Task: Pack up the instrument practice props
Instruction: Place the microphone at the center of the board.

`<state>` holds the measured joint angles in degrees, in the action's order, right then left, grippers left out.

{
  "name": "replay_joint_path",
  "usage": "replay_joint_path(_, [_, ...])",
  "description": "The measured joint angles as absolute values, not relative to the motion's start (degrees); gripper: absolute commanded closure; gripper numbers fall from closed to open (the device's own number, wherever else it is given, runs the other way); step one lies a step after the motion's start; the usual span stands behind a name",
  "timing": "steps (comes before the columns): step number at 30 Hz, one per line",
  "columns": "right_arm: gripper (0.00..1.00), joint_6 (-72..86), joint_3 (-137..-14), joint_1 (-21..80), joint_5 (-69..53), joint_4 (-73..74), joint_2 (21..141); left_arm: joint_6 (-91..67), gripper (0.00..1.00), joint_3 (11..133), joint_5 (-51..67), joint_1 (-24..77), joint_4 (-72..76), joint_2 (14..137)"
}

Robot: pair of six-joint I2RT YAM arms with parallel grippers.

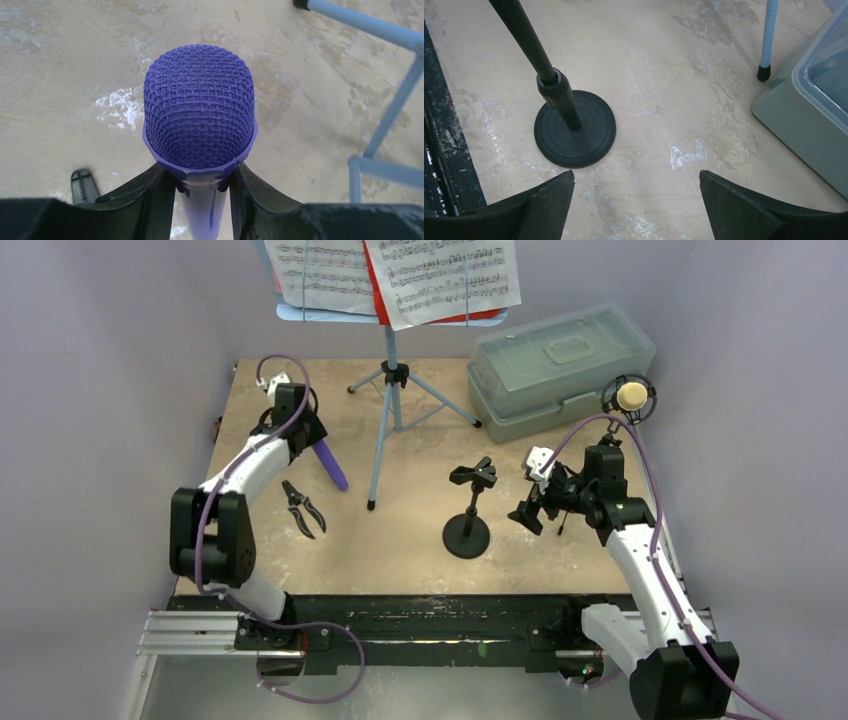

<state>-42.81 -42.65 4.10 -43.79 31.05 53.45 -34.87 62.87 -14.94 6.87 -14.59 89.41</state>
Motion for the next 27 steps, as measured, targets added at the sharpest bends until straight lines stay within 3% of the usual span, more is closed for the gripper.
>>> replay_joint_path(10, [0.01, -42.8, -42.7, 4.1, -43.0, 30.8, 53.5, -42.1, 1.0, 88.0, -6.0, -0.2, -16.7, 118.8])
replay_joint_path(16, [0.01, -42.8, -42.7, 4.1, -43.0, 30.8, 53.5, -47.9, 0.88, 95.5, 1.1, -5.0, -16.3, 127.3])
replay_joint_path(19, [0.01, -42.8, -42.7, 4.1, -43.0, 30.8, 53.5, -50.0, 0.74, 98.7, 2.9, -6.3, -16.1, 130.3])
replay_joint_path(27, [0.01, -42.8, -42.7, 4.1, -42.9, 30.8, 53.6, -51.5, 0.19, 103.7, 4.7, -6.7, -17.0, 132.9])
